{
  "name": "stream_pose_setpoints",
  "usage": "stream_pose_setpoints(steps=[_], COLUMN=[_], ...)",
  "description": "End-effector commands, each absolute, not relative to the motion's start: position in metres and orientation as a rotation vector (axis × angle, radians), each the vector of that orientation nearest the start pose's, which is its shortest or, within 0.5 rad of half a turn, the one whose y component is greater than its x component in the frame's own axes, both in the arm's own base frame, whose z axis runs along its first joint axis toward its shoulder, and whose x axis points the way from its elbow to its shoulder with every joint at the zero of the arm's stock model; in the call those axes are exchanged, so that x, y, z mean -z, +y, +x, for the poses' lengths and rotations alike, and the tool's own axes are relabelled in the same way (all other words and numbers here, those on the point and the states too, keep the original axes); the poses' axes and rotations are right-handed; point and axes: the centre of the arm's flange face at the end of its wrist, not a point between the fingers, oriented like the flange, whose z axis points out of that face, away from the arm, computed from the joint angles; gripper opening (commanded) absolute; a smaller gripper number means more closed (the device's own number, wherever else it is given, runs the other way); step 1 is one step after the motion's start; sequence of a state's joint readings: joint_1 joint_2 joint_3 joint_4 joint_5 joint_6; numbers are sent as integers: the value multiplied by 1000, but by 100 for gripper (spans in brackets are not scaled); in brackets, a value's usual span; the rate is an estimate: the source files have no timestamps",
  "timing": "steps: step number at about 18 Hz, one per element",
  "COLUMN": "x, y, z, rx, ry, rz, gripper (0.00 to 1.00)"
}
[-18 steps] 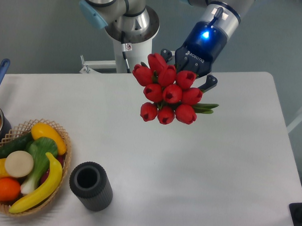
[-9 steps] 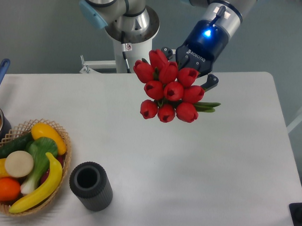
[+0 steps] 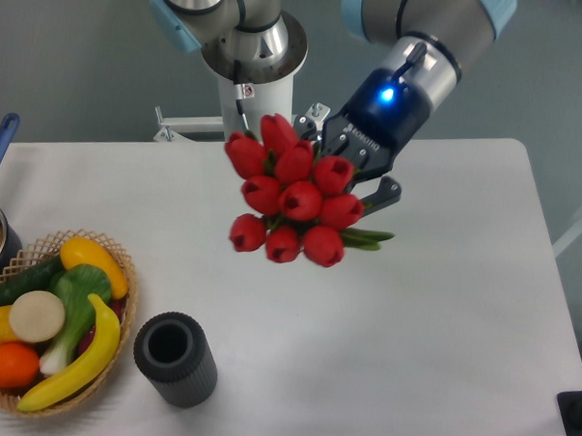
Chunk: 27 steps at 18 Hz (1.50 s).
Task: Insert the flowers into the vase
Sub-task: 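Carry the tulip bunch toward the dark grey vase and lower it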
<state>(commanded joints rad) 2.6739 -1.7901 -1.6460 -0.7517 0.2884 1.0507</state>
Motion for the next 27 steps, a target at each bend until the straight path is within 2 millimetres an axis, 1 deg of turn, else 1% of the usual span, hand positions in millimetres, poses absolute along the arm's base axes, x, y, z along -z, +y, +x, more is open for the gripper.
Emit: stream_pose_setpoints(steps=[2,3,4,5,7,10,15,17,18,19,20,21,23,24,25,26,27], x=[-488,-492,-491,-493,-491,-492,-496,-497,-495,-489,-486,-486,-484,-486,-482,-480,-480], y=[477,489,497,506,525,529,532,539,544,549,551,554,566,568,571,577,578], z=[-391,-386,-385,-380,-371,-368,-370,-369,-366,-364,-363,-361,-356,-356,-355,-349,-348], rx=[210,212,221,228,263,284,283,289,300,314,320,325,337,336,345,357,358], ry=[374,406,418,440,469,479,483,493,497,500,499,505,523,526,527,536,539], rz=[-1783,-1773,-1769,-1762,-1745,-1720,-1713,-1710,-1710,-1711,-1713,-1711,-1706,-1705,-1706,-1705,-1703], gripper=[34,34,34,33,33,33,33,33,33,33,33,33,33,33,33,33,33])
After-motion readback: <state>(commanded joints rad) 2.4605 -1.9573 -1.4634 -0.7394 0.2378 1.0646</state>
